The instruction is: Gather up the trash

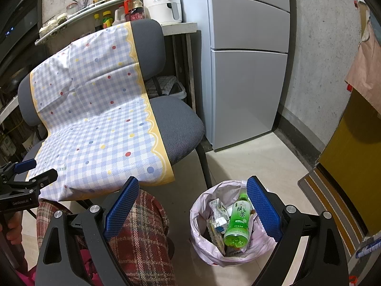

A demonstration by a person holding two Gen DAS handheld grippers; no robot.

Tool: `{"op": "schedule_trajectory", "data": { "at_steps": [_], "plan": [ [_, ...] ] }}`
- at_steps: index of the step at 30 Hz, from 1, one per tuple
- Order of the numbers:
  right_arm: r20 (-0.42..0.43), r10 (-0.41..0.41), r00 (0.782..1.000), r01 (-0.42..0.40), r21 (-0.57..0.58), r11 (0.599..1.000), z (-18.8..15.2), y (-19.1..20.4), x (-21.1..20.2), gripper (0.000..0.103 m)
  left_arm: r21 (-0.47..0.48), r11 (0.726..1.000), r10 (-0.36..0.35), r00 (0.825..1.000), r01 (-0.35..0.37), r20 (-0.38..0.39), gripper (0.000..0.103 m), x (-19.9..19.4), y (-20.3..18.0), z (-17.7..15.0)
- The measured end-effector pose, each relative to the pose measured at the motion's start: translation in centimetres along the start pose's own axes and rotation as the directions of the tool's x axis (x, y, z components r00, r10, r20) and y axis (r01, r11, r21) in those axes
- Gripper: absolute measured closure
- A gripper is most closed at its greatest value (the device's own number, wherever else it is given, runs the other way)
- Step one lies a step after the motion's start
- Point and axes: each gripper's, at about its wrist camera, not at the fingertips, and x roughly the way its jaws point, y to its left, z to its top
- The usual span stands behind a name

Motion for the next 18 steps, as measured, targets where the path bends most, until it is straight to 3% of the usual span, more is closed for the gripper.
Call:
{"op": "schedule_trajectory", "data": {
  "at_steps": [18],
  "plan": [
    [-0.006,-0.002,1.000,0.002,0.007,1.000,-0.40,0.13,0.19,0.012,0.010,1.000,0.005,1.000,-0.005,-0.018,0.007,0.82,0.50,-0.44]
  ]
}}
